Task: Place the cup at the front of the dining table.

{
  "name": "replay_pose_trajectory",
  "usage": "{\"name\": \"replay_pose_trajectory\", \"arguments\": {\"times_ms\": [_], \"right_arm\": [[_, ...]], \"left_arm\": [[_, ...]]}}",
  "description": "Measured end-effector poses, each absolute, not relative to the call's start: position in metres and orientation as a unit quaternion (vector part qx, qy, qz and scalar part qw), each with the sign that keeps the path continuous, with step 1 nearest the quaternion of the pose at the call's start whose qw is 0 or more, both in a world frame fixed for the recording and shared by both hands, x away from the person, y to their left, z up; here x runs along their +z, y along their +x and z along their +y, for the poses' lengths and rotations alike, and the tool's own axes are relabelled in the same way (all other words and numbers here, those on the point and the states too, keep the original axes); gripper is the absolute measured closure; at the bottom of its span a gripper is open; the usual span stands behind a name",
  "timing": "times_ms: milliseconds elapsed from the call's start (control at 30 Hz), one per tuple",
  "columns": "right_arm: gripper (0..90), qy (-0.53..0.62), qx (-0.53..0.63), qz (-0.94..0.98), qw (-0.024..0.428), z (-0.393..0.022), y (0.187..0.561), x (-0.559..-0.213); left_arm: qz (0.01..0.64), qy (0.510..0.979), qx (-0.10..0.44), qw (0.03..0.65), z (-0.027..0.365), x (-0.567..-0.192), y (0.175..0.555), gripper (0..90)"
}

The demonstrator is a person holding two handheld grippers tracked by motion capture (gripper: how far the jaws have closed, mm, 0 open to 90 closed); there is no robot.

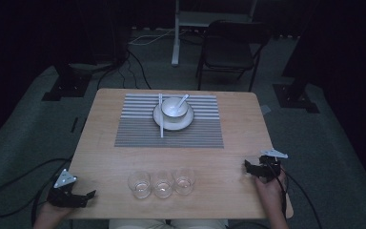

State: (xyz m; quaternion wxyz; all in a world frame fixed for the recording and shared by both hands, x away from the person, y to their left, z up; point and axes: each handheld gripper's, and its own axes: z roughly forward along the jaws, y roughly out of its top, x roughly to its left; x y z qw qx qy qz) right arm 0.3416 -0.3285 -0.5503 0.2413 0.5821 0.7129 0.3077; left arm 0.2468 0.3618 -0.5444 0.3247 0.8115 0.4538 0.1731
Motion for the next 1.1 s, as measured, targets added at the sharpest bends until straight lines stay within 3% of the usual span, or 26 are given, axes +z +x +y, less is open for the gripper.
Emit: {"name": "replay_pose_trajectory", "arguments": {"times_ms": [533, 1100], "right_arm": [[11.8, 0.582, 0.308, 0.713, 0.241, -0.328, 0.342, -0.55], [11.8, 0.582, 0.308, 0.713, 0.241, -0.328, 0.342, -0.55]], "left_arm": [[0.429, 0.821, 0.142, 0.348, 0.364, -0.537, 0.235, 0.0], [0.378, 0.835, 0.13, 0.378, 0.335, -0.508, 0.236, 0.0]]}}
